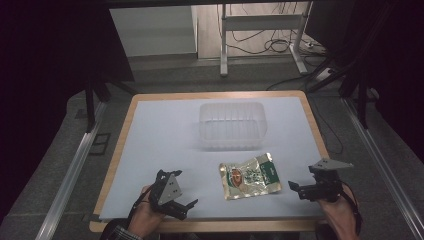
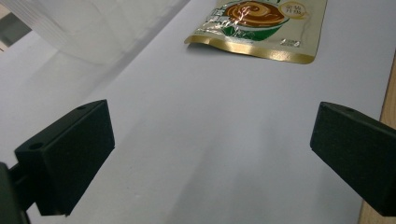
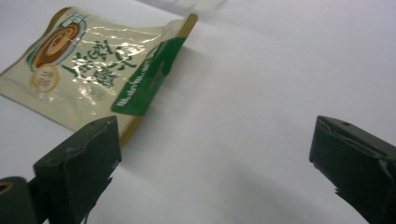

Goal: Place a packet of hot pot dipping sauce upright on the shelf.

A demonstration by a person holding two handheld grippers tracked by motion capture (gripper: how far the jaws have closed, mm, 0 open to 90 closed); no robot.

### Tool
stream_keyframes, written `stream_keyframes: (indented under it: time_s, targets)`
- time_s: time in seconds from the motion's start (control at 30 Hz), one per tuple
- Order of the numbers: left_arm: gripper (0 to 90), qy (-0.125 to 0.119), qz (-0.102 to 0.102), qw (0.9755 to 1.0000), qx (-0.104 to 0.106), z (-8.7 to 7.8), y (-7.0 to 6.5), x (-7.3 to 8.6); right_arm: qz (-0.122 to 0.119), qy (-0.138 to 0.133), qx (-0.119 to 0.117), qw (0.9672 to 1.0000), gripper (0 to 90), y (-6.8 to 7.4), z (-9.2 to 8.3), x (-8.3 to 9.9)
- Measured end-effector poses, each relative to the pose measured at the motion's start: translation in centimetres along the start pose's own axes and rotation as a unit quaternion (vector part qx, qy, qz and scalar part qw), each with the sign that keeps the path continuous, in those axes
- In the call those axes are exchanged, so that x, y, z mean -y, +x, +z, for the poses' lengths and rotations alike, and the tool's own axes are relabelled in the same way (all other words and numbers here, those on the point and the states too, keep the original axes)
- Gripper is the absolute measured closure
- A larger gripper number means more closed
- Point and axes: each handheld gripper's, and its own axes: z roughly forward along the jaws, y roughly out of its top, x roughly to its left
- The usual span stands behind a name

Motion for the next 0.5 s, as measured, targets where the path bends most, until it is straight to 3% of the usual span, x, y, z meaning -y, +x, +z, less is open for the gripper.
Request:
stream_keyframes:
  time_s: [0.07,0.3,0.5]
  targets:
    - [0.0,-0.001,-0.003,1.0000,0.000,-0.04,0.05,0.02,-0.014,-0.005,-0.001,0.9999,0.1,-0.22,0.14,0.25]
    - [0.0,0.001,-0.002,1.0000,0.004,0.06,-0.01,0.05,-0.025,0.002,-0.005,0.9997,0.0,-0.04,0.42,0.22]
    - [0.0,0.000,-0.006,1.0000,0.005,0.07,0.06,0.10,-0.020,0.005,-0.016,0.9997,0.0,-0.07,0.65,0.30]
